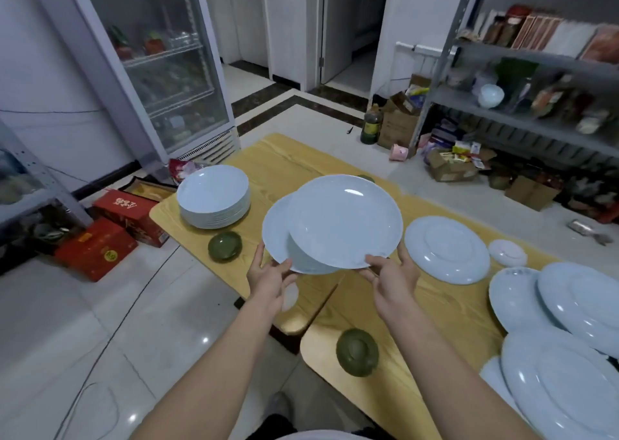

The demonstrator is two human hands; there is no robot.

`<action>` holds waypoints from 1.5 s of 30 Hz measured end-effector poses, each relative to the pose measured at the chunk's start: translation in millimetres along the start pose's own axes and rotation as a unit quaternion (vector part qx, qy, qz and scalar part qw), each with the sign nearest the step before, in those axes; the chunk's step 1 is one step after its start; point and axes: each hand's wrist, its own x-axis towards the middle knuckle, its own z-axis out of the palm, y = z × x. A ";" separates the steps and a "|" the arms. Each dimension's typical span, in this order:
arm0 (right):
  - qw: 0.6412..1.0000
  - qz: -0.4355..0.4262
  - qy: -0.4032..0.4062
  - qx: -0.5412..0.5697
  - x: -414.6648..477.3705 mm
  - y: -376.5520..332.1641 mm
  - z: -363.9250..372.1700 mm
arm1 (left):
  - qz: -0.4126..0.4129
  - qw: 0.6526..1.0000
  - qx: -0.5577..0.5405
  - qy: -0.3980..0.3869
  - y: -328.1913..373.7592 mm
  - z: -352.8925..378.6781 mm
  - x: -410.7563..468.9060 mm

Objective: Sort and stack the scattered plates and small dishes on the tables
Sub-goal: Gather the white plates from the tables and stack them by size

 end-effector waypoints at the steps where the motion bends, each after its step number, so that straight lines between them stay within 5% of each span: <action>1: 1.000 -0.004 0.009 0.005 4.0 2.9 7.9 | -0.005 1.000 0.011 -0.007 8.0 -1.5 11.3; 19: 0.994 -0.015 0.104 0.021 79.8 19.8 67.5 | -0.088 0.993 0.080 -0.026 40.9 20.2 128.0; 45: 0.985 0.060 0.150 -0.057 120.9 64.7 64.8 | -0.066 0.957 0.279 -0.042 26.3 23.5 176.9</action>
